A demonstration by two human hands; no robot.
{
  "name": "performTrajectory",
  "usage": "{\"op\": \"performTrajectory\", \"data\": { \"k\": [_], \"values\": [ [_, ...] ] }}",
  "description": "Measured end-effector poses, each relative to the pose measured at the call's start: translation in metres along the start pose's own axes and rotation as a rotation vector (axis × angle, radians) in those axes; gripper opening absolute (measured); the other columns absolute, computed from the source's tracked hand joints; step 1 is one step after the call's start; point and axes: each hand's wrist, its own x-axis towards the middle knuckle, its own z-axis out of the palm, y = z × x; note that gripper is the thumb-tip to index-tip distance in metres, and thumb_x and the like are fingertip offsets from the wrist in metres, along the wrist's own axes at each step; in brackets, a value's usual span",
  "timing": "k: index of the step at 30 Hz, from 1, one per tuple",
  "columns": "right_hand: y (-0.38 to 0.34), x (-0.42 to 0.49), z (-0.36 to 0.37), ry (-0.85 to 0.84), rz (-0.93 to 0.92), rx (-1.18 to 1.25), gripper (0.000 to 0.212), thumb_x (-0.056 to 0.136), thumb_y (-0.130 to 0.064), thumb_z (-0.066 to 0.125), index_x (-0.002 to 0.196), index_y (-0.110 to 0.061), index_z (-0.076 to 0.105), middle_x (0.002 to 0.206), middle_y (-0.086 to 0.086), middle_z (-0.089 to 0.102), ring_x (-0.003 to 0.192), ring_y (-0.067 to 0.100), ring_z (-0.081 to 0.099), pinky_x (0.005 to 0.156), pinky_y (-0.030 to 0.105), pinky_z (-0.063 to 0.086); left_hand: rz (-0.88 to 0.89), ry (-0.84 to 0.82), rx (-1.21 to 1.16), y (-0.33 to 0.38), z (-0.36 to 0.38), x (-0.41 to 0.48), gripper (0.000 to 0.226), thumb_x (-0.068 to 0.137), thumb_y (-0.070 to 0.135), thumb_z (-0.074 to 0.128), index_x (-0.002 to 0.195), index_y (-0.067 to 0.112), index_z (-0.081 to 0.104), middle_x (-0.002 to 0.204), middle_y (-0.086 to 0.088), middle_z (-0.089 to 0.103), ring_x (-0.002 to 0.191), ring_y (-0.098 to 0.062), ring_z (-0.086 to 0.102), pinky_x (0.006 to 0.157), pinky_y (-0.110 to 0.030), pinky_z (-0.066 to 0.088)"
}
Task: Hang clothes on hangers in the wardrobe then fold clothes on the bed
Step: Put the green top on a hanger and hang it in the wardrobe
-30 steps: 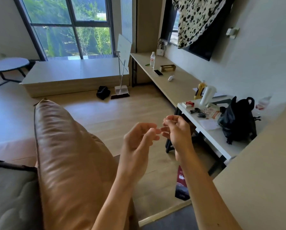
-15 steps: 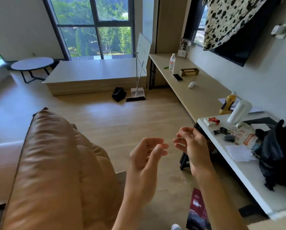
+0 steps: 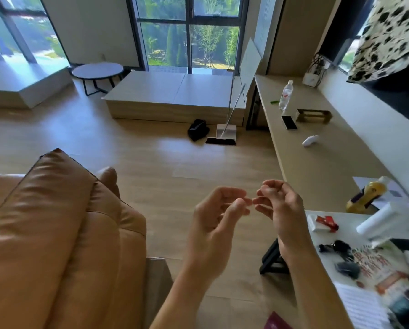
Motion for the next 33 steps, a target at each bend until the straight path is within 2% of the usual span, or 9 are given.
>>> {"op": "performTrajectory", "data": {
  "k": [6,14,19,24,33],
  "values": [
    [-0.007,0.067,0.023,-0.103,0.016,-0.002,0.009,0.1,-0.013,0.053,0.103,-0.011,0.062,0.09,0.006,0.069,0.078,0.017,0.069,0.08,0.033,0.057,0.011,0.057,0.007,-0.015,0.002,0.061,0.033,0.086,0.042,0.059,0.102,0.015,0.069,0.095,-0.006,0.076,0.087,-0.023,0.073,0.073,-0.021,0.055],
    [0.0,0.202,0.078,-0.124,-0.02,-0.054,0.009,0.099,-0.017,0.055,0.102,-0.012,0.063,0.091,0.01,0.069,0.084,0.024,0.07,0.079,0.034,0.055,0.048,0.136,0.007,-0.062,-0.036,0.197,0.04,0.082,0.045,0.059,0.101,0.012,0.07,0.094,-0.008,0.077,0.086,-0.025,0.073,0.072,-0.023,0.054],
    [-0.015,0.309,0.138,-0.128,-0.091,-0.095,0.01,0.1,-0.021,0.055,0.103,-0.016,0.063,0.095,0.009,0.07,0.088,0.023,0.07,0.081,0.033,0.056,0.107,0.112,0.041,-0.075,-0.071,0.31,0.039,0.083,0.045,0.058,0.102,0.012,0.07,0.095,-0.004,0.077,0.087,-0.021,0.073,0.072,-0.022,0.054],
    [-0.034,0.404,0.207,-0.162,-0.104,-0.091,0.01,0.099,-0.023,0.056,0.103,-0.016,0.062,0.096,0.007,0.07,0.086,0.022,0.071,0.083,0.038,0.057,0.123,0.118,0.077,-0.072,-0.116,0.415,0.041,0.084,0.045,0.058,0.104,0.011,0.069,0.096,-0.005,0.076,0.088,-0.021,0.073,0.074,-0.022,0.055],
    [-0.018,0.564,0.33,-0.286,-0.077,-0.107,0.008,0.099,-0.023,0.056,0.1,-0.018,0.062,0.093,0.008,0.07,0.085,0.023,0.071,0.086,0.042,0.057,0.095,0.276,0.153,-0.115,-0.192,0.575,0.043,0.083,0.048,0.058,0.103,0.012,0.069,0.095,-0.004,0.077,0.086,-0.023,0.073,0.076,-0.032,0.057]
  ]
}}
